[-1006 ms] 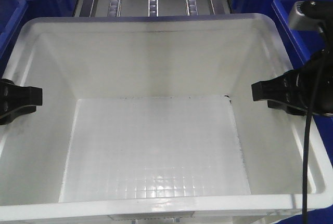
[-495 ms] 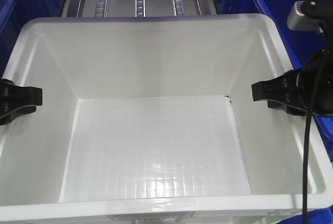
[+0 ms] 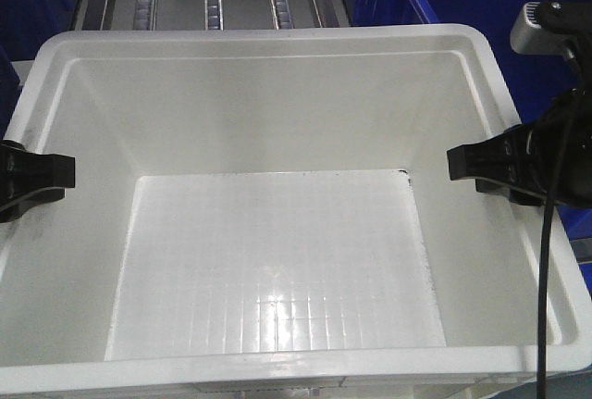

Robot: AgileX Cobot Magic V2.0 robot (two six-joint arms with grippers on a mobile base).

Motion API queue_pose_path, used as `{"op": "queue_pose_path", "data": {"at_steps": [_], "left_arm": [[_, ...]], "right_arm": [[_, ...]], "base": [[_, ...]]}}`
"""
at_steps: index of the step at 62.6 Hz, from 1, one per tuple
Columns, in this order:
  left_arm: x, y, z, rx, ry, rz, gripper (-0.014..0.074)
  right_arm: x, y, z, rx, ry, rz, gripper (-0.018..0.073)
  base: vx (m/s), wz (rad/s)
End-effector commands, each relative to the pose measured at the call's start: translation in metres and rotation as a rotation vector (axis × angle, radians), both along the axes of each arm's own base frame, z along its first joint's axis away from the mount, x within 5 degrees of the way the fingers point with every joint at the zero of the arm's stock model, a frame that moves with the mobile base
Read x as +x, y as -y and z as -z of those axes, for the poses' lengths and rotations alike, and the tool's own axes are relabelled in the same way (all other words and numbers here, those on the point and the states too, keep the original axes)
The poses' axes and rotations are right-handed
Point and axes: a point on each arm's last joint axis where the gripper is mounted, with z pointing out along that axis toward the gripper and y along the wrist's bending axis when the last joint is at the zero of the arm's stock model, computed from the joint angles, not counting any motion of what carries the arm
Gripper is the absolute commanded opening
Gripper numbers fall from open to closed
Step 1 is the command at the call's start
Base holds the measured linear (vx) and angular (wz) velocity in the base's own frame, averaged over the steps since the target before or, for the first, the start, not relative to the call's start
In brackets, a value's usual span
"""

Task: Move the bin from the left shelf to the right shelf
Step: 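Hold the tote with both grippers while the base turns away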

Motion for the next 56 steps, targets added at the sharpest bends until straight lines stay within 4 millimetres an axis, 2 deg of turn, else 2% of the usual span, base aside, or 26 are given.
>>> {"op": "queue_pose_path", "data": {"at_steps": [1, 56], "left_arm": [[-0.0012, -0.0052, -0.0207, 0.028, 0.152, 0.018, 0.0031], [-0.0012, -0.0052, -0.0207, 0.028, 0.152, 0.018, 0.0031]], "right_arm": [[0.0014, 0.0131, -0.0252, -0.057, 0.188, 0.017, 0.0074], [0.0014, 0.0131, -0.0252, -0.057, 0.188, 0.017, 0.0074]], "base": [[-0.12, -0.21], [-0.17, -0.16]]}}
